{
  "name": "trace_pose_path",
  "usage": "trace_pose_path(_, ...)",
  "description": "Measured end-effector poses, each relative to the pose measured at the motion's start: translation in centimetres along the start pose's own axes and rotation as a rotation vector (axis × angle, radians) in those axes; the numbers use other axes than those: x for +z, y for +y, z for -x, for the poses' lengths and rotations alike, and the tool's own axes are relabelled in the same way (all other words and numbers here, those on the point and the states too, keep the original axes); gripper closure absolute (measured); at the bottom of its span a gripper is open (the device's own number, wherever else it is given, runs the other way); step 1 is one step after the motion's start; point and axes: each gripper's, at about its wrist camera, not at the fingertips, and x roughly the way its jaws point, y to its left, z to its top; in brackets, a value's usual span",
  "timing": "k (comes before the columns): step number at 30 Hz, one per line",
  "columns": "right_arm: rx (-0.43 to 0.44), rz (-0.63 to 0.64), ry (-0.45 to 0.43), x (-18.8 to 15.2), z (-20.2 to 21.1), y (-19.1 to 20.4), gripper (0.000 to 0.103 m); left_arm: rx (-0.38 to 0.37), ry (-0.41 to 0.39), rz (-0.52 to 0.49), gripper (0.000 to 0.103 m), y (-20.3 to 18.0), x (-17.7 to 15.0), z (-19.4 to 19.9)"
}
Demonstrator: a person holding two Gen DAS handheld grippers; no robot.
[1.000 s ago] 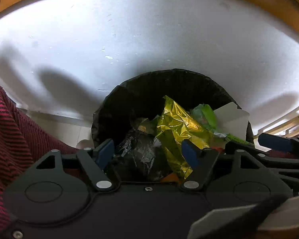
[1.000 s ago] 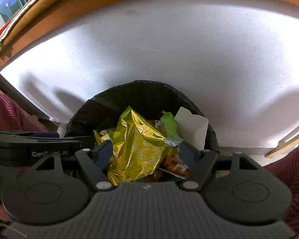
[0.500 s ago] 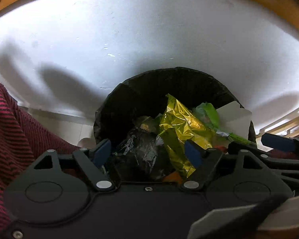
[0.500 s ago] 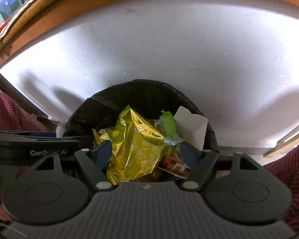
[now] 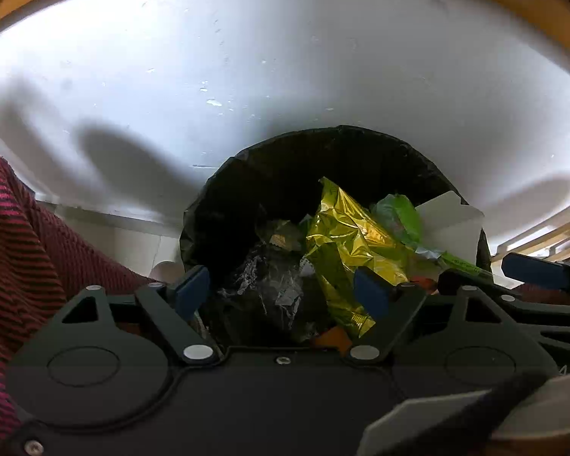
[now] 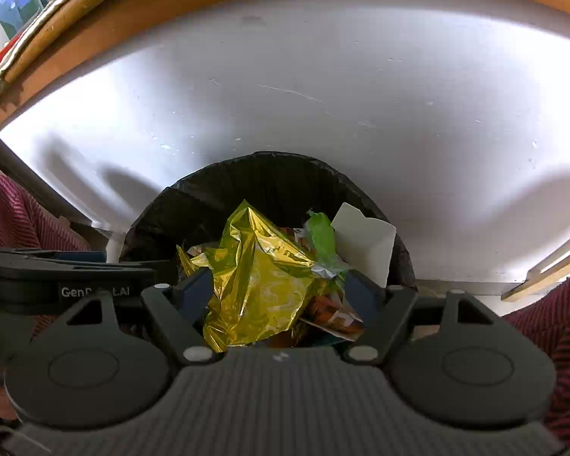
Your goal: Collect trash
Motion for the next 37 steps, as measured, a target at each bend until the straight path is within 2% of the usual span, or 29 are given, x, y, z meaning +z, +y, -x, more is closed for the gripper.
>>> trace_pose_path(32, -0.004, -0.021, -0.018, 0.07, 0.29, -0.20, 0.018, -0.040, -0.010, 0.018, 0.020, 0.10, -0.08, 0.32)
trace_pose_path(37, -0.002, -0.021, -0.025, 0.08, 0.48, -0.15, 0.018, -0.025, -0.015, 0.011, 0.019, -0.17, 0.02, 0.46)
